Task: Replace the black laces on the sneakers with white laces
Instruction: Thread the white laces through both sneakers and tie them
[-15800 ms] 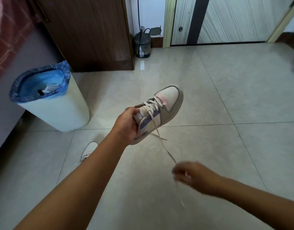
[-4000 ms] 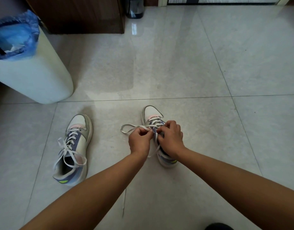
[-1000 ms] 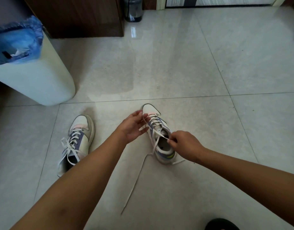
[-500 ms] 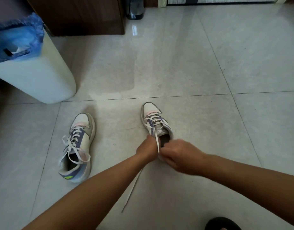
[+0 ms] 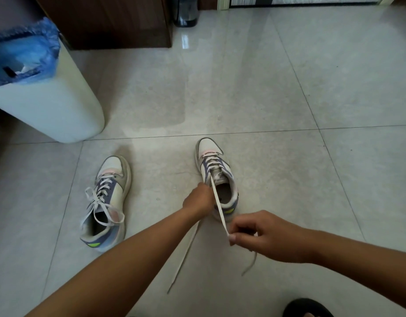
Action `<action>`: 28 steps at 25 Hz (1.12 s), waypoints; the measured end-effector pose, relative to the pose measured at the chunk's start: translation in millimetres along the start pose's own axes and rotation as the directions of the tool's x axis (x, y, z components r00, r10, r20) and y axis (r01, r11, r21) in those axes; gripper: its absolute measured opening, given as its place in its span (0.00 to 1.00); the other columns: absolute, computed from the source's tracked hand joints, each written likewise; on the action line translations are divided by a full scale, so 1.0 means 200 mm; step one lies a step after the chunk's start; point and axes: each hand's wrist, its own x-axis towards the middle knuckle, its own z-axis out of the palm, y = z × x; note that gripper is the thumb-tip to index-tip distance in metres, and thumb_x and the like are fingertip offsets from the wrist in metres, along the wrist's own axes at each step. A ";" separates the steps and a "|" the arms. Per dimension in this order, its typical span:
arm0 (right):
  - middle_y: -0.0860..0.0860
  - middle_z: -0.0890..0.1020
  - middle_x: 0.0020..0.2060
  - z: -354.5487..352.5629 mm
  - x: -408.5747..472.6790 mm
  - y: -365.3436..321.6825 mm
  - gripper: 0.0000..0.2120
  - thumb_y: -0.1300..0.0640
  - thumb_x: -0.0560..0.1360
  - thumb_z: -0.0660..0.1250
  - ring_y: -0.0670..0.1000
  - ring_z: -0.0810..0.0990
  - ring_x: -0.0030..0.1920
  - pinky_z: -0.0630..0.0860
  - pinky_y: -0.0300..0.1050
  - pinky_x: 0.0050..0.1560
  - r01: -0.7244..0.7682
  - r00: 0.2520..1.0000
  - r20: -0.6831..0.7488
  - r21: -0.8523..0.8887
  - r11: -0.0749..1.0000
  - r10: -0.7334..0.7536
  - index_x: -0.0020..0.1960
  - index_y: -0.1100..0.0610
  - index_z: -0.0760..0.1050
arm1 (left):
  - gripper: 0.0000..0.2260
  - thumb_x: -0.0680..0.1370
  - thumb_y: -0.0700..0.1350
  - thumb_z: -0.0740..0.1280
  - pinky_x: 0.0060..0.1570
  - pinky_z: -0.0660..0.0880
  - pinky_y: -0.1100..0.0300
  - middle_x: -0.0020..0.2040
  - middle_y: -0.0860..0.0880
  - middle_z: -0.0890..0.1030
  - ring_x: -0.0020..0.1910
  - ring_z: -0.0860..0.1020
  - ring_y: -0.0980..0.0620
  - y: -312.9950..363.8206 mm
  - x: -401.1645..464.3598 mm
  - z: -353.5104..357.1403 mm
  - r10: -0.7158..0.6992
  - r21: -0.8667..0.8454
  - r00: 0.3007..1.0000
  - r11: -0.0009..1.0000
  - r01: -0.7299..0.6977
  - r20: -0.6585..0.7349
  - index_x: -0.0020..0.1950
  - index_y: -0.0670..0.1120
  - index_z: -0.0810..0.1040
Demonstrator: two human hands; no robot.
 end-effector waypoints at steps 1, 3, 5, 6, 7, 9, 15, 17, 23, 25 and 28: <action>0.46 0.75 0.31 0.01 0.00 0.00 0.07 0.56 0.77 0.64 0.42 0.72 0.33 0.71 0.39 0.37 -0.024 1.000 -0.003 0.022 0.999 0.024 0.42 0.56 0.77 | 0.14 0.79 0.50 0.59 0.49 0.71 0.54 0.55 0.42 0.78 0.54 0.77 0.40 0.01 -0.01 -0.01 -0.027 0.002 0.999 1.000 0.027 -0.046 0.56 0.41 0.73; 0.45 0.76 0.29 0.03 0.02 -0.01 0.07 0.57 0.78 0.64 0.42 0.75 0.33 0.75 0.40 0.39 -0.054 0.998 -0.006 0.083 0.995 0.055 0.43 0.58 0.77 | 0.14 0.80 0.52 0.59 0.46 0.72 0.56 0.47 0.44 0.81 0.49 0.79 0.43 0.00 -0.03 -0.03 -0.040 0.057 0.995 0.997 0.045 -0.087 0.47 0.43 0.76; 0.44 0.77 0.30 0.05 0.04 -0.03 0.07 0.57 0.78 0.63 0.43 0.77 0.34 0.78 0.42 0.41 -0.074 0.997 0.003 0.127 0.989 0.074 0.44 0.55 0.77 | 0.16 0.79 0.53 0.61 0.41 0.71 0.59 0.33 0.49 0.79 0.41 0.80 0.46 -0.01 -0.07 -0.07 -0.046 0.084 0.997 0.995 0.052 -0.065 0.37 0.45 0.74; 0.44 0.78 0.30 0.06 0.05 -0.05 0.07 0.57 0.79 0.63 0.43 0.78 0.34 0.80 0.43 0.42 -0.084 0.996 -0.003 0.133 0.988 0.085 0.44 0.53 0.77 | 0.17 0.79 0.53 0.62 0.39 0.70 0.60 0.29 0.51 0.76 0.37 0.78 0.47 -0.02 -0.09 -0.09 -0.026 0.085 0.998 0.996 0.031 -0.058 0.34 0.46 0.74; 0.45 0.78 0.31 0.06 0.06 -0.06 0.07 0.57 0.79 0.62 0.43 0.78 0.34 0.80 0.43 0.41 -0.085 0.996 -0.016 0.131 0.988 0.087 0.45 0.53 0.78 | 0.17 0.79 0.53 0.62 0.38 0.69 0.59 0.29 0.51 0.75 0.36 0.76 0.48 -0.03 -0.10 -0.11 0.022 0.091 0.999 0.996 -0.018 -0.049 0.33 0.46 0.74; 0.45 0.78 0.31 0.06 0.07 -0.09 0.07 0.57 0.79 0.62 0.42 0.77 0.34 0.79 0.40 0.37 -0.071 0.997 -0.032 0.138 0.988 0.076 0.46 0.55 0.78 | 0.13 0.79 0.52 0.63 0.41 0.68 0.58 0.35 0.51 0.75 0.41 0.76 0.47 -0.05 -0.13 -0.15 0.136 0.127 0.989 0.984 -0.128 -0.051 0.38 0.46 0.76; 0.45 0.75 0.22 -0.09 0.03 -0.06 0.08 0.67 0.77 0.63 0.40 0.72 0.23 0.67 0.29 0.27 -0.050 0.929 -0.352 0.187 0.981 0.114 0.41 0.59 0.77 | 0.08 0.68 0.43 0.75 0.40 0.71 0.54 0.32 0.47 0.77 0.30 0.76 0.45 -0.22 -0.14 -0.28 0.798 0.804 0.530 0.500 -0.321 -0.285 0.34 0.45 0.77; 0.47 0.75 0.22 -0.23 0.02 0.04 0.06 0.66 0.76 0.64 0.43 0.71 0.22 0.67 0.31 0.26 -0.093 0.822 -0.560 0.046 0.995 0.103 0.41 0.62 0.78 | 0.08 0.69 0.41 0.73 0.45 0.71 0.52 0.31 0.47 0.76 0.29 0.75 0.45 -0.25 -0.10 -0.33 0.832 0.858 0.489 0.434 -0.275 -0.264 0.33 0.45 0.76; 0.56 0.77 0.32 -0.53 -0.03 0.50 0.04 0.61 0.77 0.63 0.56 0.74 0.33 0.69 0.46 0.33 -0.396 0.829 -0.560 -0.598 0.697 -0.009 0.45 0.61 0.75 | 0.10 0.69 0.39 0.71 0.49 0.72 0.48 0.28 0.46 0.73 0.28 0.73 0.44 -0.30 -0.06 -0.38 0.852 0.924 0.461 0.352 -0.152 -0.249 0.29 0.45 0.73; 0.55 0.75 0.31 -0.55 -0.01 0.59 0.06 0.61 0.78 0.61 0.57 0.73 0.32 0.71 0.49 0.32 -0.437 0.846 -0.532 -0.663 0.608 0.028 0.44 0.61 0.74 | 0.11 0.67 0.38 0.72 0.48 0.71 0.48 0.27 0.46 0.71 0.28 0.71 0.44 -0.33 -0.05 -0.37 0.816 0.923 0.526 0.360 -0.139 -0.239 0.28 0.45 0.73; 0.53 0.72 0.31 -0.54 0.03 0.63 0.05 0.61 0.78 0.61 0.55 0.72 0.33 0.74 0.51 0.31 -0.451 0.860 -0.509 -0.730 0.514 0.033 0.44 0.60 0.73 | 0.11 0.63 0.39 0.74 0.46 0.72 0.49 0.26 0.47 0.72 0.27 0.72 0.44 -0.40 0.00 -0.35 0.771 0.915 0.593 0.380 -0.138 -0.231 0.28 0.45 0.73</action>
